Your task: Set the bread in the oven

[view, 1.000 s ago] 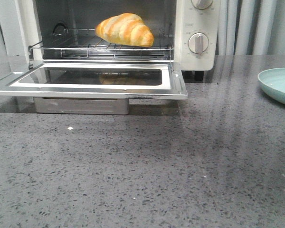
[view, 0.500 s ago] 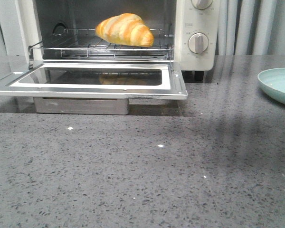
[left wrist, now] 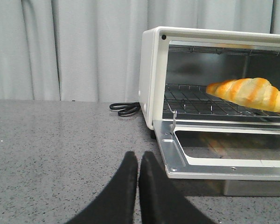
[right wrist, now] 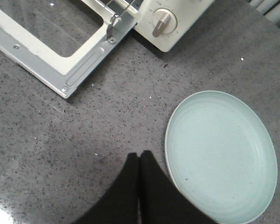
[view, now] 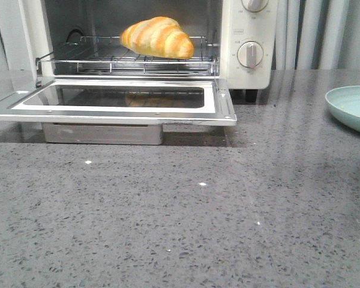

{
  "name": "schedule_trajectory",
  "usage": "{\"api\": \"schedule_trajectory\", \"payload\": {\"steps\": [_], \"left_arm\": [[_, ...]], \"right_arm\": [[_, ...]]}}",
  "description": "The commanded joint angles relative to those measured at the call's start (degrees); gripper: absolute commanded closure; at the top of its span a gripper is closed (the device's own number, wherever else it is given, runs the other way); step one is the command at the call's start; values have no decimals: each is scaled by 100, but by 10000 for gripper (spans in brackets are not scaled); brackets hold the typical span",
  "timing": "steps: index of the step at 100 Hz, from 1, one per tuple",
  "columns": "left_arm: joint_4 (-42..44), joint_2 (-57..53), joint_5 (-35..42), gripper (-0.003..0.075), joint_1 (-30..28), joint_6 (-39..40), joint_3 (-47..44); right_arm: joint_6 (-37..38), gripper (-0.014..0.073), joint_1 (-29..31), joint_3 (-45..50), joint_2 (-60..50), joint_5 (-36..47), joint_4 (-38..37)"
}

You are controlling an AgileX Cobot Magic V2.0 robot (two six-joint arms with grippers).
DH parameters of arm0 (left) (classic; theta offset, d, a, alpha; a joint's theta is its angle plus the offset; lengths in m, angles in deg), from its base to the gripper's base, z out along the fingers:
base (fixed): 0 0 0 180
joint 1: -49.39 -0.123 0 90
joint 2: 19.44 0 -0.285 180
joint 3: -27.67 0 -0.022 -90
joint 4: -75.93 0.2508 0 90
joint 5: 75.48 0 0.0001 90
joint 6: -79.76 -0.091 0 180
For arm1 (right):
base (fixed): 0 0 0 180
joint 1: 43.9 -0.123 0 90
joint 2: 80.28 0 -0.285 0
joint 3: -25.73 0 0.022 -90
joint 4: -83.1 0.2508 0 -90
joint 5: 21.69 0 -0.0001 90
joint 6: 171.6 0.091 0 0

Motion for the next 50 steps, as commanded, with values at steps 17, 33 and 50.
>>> {"api": "schedule_trajectory", "payload": {"steps": [17, 33, 50], "left_arm": [[-6, 2, 404, 741, -11, -12, -121], [-6, 2, 404, 742, -11, -12, -121], [-6, 2, 404, 742, -11, -12, -121]], "right_arm": [[52, 667, 40, 9, -441, -267, -354], [52, 667, 40, 9, -441, -218, -354], [52, 667, 40, 9, -441, -261, -321]]}}
